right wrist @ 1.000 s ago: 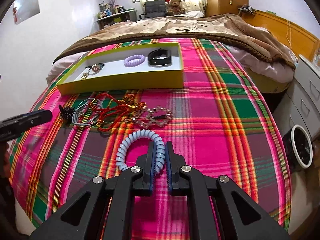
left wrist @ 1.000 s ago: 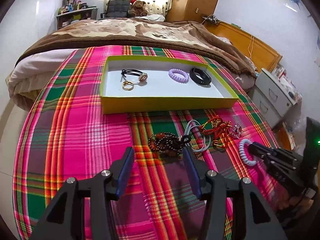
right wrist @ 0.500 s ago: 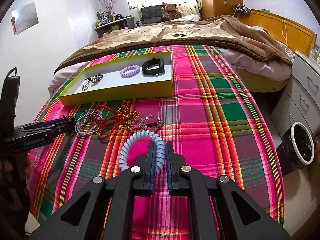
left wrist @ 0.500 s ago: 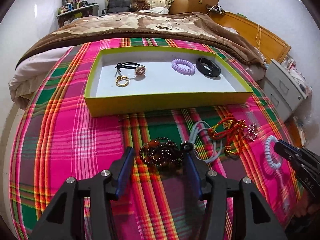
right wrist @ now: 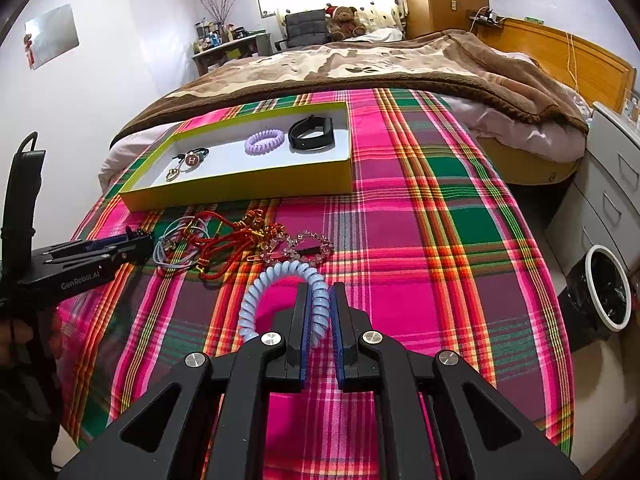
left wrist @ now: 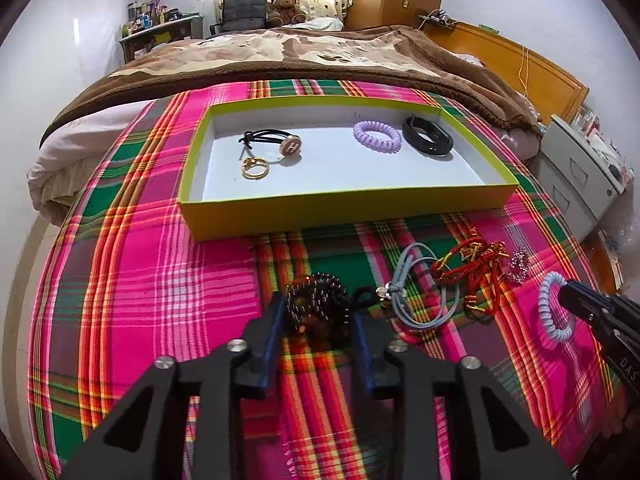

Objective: Organize jewelry
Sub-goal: 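Grasp the dark beaded bracelet with the left gripper while the right holds the blue coil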

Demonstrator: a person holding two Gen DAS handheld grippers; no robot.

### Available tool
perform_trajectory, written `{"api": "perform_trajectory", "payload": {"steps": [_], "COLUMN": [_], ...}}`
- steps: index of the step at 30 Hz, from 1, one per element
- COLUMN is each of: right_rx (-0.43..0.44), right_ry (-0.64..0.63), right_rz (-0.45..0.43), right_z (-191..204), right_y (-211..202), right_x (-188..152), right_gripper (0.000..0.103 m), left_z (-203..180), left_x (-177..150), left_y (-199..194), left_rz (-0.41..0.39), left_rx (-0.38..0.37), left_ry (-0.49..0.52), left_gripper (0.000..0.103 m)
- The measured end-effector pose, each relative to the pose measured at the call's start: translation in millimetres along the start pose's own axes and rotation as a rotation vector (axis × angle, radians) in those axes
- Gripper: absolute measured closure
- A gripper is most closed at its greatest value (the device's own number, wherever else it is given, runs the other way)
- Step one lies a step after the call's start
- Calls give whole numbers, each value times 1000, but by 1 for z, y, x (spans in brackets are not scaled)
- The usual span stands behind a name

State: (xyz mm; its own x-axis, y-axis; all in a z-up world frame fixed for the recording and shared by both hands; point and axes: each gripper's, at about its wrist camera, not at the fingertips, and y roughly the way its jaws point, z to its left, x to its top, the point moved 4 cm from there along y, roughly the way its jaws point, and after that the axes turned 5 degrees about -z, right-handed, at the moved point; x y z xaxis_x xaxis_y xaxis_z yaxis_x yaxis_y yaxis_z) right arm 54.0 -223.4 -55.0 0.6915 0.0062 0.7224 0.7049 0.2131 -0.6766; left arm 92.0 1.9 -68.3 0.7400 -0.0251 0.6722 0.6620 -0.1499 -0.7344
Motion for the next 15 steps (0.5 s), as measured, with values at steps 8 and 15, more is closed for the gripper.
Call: {"api": "perform_trajectory", "payload": {"steps": [8, 15], "right_rx": [-7, -3], "right_ry": [-2, -3], "right_rz": [0, -9], "right_z": [0, 2], "right_y": [0, -2], "right_x": [0, 2], "right_gripper": [94, 93], "left_z": [5, 5], "left_x": [1, 2], "left_y": [-3, -8], "left_rz": [-10, -19], "left_rx": [-13, -31], "left_ry": [-10, -22], "left_gripper": [79, 79]}}
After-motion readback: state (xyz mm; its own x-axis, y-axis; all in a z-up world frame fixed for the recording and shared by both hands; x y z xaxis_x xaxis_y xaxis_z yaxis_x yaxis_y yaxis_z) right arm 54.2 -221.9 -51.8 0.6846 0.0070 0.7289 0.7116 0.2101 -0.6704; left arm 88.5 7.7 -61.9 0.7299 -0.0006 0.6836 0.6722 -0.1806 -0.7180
